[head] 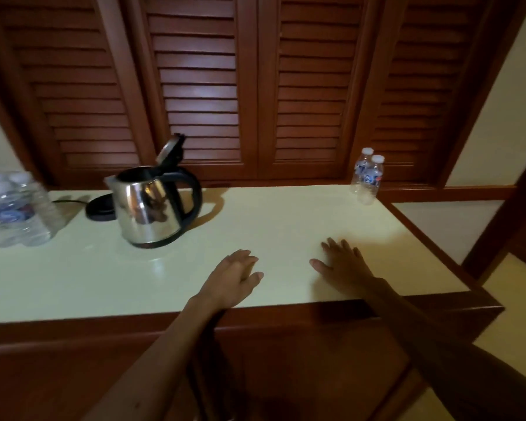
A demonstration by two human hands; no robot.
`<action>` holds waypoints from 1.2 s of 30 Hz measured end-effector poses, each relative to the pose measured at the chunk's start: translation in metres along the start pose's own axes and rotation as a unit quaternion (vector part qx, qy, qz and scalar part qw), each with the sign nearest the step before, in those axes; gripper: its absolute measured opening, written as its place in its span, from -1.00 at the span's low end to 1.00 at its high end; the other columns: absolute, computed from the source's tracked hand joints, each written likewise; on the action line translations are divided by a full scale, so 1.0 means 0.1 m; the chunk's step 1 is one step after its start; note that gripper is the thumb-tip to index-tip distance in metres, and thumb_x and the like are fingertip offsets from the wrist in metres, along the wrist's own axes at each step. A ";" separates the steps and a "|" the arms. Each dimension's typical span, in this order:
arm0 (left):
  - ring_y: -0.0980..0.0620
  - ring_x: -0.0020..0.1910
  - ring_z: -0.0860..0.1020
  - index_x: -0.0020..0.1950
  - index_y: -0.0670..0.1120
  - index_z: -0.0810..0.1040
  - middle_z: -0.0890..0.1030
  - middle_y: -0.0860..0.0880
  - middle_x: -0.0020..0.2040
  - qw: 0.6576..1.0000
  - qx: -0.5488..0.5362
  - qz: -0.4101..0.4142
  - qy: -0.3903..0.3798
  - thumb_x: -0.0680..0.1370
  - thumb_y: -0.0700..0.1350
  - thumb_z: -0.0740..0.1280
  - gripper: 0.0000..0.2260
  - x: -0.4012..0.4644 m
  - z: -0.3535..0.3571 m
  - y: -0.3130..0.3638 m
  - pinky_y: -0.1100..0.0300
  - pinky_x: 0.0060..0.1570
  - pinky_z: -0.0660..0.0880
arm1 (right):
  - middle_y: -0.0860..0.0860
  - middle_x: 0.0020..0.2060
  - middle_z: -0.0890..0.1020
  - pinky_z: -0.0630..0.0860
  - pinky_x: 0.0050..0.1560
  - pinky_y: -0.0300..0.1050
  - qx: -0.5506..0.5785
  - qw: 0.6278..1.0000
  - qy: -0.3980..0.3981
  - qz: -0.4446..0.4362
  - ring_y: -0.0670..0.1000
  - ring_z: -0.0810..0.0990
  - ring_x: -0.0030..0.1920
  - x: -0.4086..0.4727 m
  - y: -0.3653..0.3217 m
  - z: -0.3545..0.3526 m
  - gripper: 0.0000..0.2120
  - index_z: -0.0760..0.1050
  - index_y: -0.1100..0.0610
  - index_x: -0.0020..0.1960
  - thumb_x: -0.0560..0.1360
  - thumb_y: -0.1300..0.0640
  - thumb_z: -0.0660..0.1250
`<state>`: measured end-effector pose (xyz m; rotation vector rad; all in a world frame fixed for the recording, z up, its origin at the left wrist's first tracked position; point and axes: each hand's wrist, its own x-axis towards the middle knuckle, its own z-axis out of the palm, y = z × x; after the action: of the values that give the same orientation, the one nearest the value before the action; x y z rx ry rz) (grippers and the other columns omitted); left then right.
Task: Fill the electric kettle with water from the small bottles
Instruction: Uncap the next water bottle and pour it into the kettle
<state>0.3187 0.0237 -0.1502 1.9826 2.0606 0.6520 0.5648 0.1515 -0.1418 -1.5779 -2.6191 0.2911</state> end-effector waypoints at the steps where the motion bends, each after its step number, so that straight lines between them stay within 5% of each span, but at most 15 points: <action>1: -0.02 0.52 0.23 0.47 -0.10 0.39 0.32 -0.06 0.53 1.000 0.004 -0.003 -0.004 0.63 0.10 0.23 -0.54 -0.16 -0.09 -0.06 0.18 0.43 0.14 | 0.00 0.56 0.05 -0.11 0.50 0.14 0.018 1.000 -0.002 -0.025 0.11 -0.05 0.55 -0.07 -0.20 0.03 -0.37 0.09 0.07 0.55 0.59 -0.24 0.03; 10: -0.10 0.36 0.43 0.34 -0.21 0.48 0.49 -0.14 0.36 0.990 0.012 -0.134 0.052 0.60 0.06 0.32 -0.57 -1.69 -1.00 -1.11 0.18 0.28 0.31 | -0.01 0.52 0.22 0.02 0.47 -0.04 0.094 0.964 -0.030 -0.246 -0.02 0.06 0.54 -0.32 -2.22 0.37 -0.46 0.29 0.01 0.48 0.55 -0.13 0.25; 14: -0.09 0.22 0.54 0.28 -0.15 0.54 0.60 -0.11 0.21 0.976 -0.009 -0.197 0.095 0.58 0.03 0.35 -0.65 -2.23 -1.38 -1.57 0.18 0.12 0.40 | 0.01 0.51 0.23 0.09 0.46 -0.08 0.089 0.952 -0.053 -0.287 0.01 0.10 0.53 -0.29 -2.90 0.44 -0.44 0.30 0.03 0.47 0.53 -0.11 0.29; 19: -0.05 0.21 0.57 0.35 -0.12 0.53 0.62 -0.11 0.24 0.959 -0.040 -0.234 0.157 0.59 -0.07 0.35 -0.66 -2.61 -1.69 -1.89 0.15 0.19 0.48 | 0.03 0.50 0.27 0.17 0.46 -0.02 0.070 0.942 -0.075 -0.320 0.02 0.17 0.50 -0.16 -3.44 0.50 -0.45 0.33 0.03 0.46 0.52 -0.12 0.29; 31: 0.00 0.18 0.57 0.28 -0.08 0.57 0.63 -0.03 0.21 0.942 -0.066 -0.247 0.219 0.60 -0.13 0.31 -0.74 -2.33 -2.04 -2.67 0.22 0.08 0.46 | -0.03 0.49 0.28 0.16 0.46 -0.09 0.135 0.921 -0.095 -0.353 -0.05 0.22 0.48 0.54 -4.15 0.76 -0.44 0.32 -0.01 0.46 0.52 -0.16 0.29; 36: 0.08 0.10 0.60 0.28 -0.06 0.55 0.61 0.00 0.19 0.899 -0.147 -0.288 0.295 0.51 -0.13 0.44 -0.66 -1.88 -2.17 -3.09 0.15 0.07 0.60 | -0.07 0.49 0.26 0.19 0.47 -0.05 0.148 0.915 -0.098 -0.362 -0.08 0.20 0.48 0.93 -4.31 0.86 -0.38 0.33 -0.02 0.45 0.47 -0.25 0.29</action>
<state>-0.0394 -0.1981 -0.1260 0.9821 2.4980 1.4292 0.1336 0.0268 -0.1445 -0.4450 -2.8919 0.7587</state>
